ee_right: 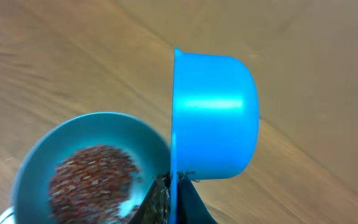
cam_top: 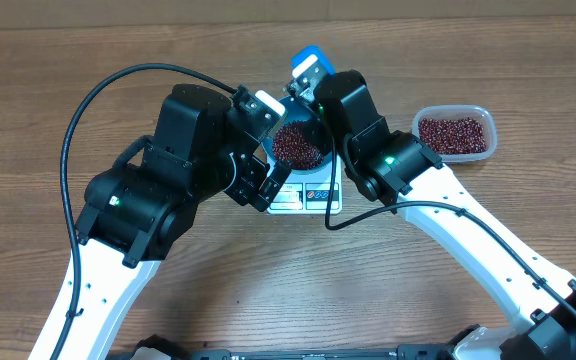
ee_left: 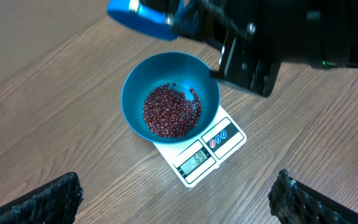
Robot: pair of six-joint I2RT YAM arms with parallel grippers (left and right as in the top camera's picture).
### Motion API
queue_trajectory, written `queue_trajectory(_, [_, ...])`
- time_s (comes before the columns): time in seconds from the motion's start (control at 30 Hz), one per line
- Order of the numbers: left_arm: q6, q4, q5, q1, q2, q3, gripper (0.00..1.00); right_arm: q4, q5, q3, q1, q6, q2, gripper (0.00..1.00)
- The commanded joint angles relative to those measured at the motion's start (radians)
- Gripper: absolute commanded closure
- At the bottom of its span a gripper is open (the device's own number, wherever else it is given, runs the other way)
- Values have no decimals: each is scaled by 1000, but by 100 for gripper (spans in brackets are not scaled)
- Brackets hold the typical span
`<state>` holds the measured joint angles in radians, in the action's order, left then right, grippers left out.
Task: Scoop item into bowl and weigh 150g on scale
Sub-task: 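Tilt the scoop with the right gripper to pour beans into the bowl, then return the empty scoop with the right gripper to the bean tub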
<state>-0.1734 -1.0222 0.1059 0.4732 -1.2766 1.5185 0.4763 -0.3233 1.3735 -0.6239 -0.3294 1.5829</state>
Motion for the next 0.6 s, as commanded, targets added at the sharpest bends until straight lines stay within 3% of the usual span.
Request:
queue_trajectory(0.0, [14,2,18,-2,1,21,0,-34,-149,35,21,50,-29,96])
queue_trajectory(0.33, [14,2,18,-2,1,21,1,-28,-177,35,221,236,-29,96])
queue_trajectory(0.57, [14,2,18,-2,1,21,1,100,-178,35,366,320,-29,96])
